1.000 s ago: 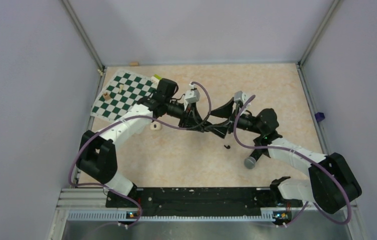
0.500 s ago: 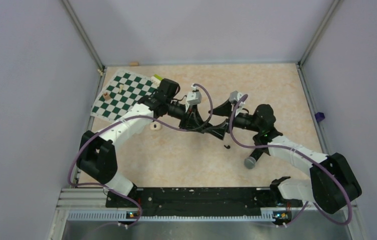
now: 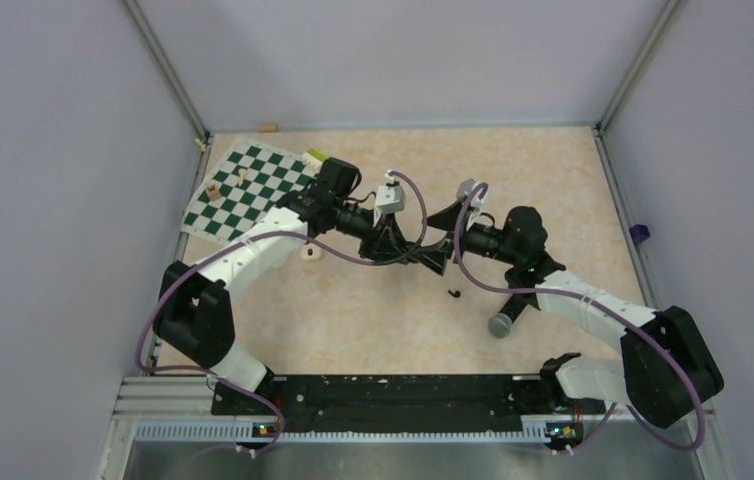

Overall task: Insert the wireless bluetooth earbuds into the charging case
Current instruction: Open the charging case, then pick up the earbud from the center of the board.

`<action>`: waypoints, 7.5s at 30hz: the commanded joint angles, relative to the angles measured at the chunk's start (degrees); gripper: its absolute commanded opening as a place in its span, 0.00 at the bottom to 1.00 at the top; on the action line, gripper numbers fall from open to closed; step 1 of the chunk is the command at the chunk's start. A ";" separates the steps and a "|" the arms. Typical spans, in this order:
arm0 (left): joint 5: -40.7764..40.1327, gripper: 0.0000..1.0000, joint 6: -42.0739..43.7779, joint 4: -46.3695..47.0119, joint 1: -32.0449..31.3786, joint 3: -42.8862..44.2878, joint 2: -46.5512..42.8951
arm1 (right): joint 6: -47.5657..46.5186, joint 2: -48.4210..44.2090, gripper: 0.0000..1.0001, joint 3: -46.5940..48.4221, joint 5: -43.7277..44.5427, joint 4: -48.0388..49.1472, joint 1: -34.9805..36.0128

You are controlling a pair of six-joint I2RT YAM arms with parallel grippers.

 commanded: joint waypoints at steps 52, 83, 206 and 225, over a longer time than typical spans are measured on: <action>-9.18 0.00 12.24 -12.98 -5.72 6.01 -4.73 | -17.86 0.28 0.95 9.15 -11.29 -17.89 -2.92; -7.05 0.00 15.03 -15.58 -0.24 7.15 -6.52 | -33.09 -6.59 0.99 12.17 -6.76 -30.72 -5.49; -7.76 0.00 5.25 5.31 7.04 -13.87 -23.11 | -35.57 26.39 0.06 26.33 11.44 -70.38 -5.55; -6.81 0.00 4.45 5.31 6.99 -13.38 -20.82 | -35.00 1.99 0.02 20.99 8.74 -57.38 -5.57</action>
